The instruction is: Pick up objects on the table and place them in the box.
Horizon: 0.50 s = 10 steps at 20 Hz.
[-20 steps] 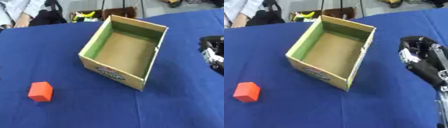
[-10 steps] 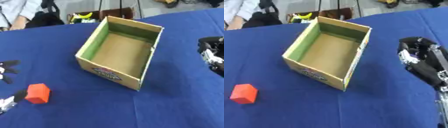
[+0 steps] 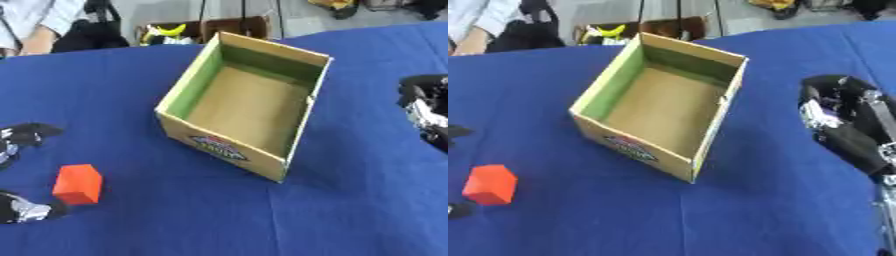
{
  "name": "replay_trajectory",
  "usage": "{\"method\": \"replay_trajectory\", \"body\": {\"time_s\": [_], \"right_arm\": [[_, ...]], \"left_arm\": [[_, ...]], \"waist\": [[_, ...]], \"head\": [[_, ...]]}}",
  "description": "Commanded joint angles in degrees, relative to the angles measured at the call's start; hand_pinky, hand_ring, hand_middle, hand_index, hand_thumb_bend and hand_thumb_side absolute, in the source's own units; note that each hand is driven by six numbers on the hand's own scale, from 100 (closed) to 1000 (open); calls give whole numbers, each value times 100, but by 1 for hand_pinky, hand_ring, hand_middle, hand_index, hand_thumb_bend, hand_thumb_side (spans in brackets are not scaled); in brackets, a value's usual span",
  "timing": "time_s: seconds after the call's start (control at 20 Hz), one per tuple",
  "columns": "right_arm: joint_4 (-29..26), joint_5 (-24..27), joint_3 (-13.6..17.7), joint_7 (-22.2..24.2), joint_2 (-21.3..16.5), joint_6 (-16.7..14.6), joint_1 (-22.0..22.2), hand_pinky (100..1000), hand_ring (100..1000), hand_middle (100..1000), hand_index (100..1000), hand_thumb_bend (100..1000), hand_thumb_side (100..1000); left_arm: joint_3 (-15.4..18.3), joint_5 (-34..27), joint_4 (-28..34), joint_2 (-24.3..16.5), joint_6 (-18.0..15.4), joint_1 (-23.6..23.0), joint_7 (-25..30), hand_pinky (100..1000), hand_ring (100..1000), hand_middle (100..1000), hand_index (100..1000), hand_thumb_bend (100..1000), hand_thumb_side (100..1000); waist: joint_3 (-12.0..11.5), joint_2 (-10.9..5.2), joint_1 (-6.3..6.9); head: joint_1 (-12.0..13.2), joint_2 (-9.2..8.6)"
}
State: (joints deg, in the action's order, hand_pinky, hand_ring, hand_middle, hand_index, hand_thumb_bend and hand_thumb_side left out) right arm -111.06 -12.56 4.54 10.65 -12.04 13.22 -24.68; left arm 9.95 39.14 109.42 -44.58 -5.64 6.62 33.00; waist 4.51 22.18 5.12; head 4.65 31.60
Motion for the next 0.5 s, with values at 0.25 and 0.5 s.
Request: {"method": "replay_trajectory", "body": {"time_s": [0.25, 0.5], "right_arm": [[-38, -17, -5, 23, -47, -28, -65, 848, 829, 524, 730, 100, 410], [-30, -21, -17, 39, -42, -34, -65, 848, 829, 524, 730, 100, 410]], "left_arm": [[-55, 85, -262, -349, -114, 272, 470, 611, 816, 943, 984, 769, 576], [-124, 76, -481, -397, -142, 462, 578, 584, 792, 906, 959, 656, 568]], "waist": [[21, -100, -15], [43, -105, -14]], "head": [[60, -97], [88, -124]]}}
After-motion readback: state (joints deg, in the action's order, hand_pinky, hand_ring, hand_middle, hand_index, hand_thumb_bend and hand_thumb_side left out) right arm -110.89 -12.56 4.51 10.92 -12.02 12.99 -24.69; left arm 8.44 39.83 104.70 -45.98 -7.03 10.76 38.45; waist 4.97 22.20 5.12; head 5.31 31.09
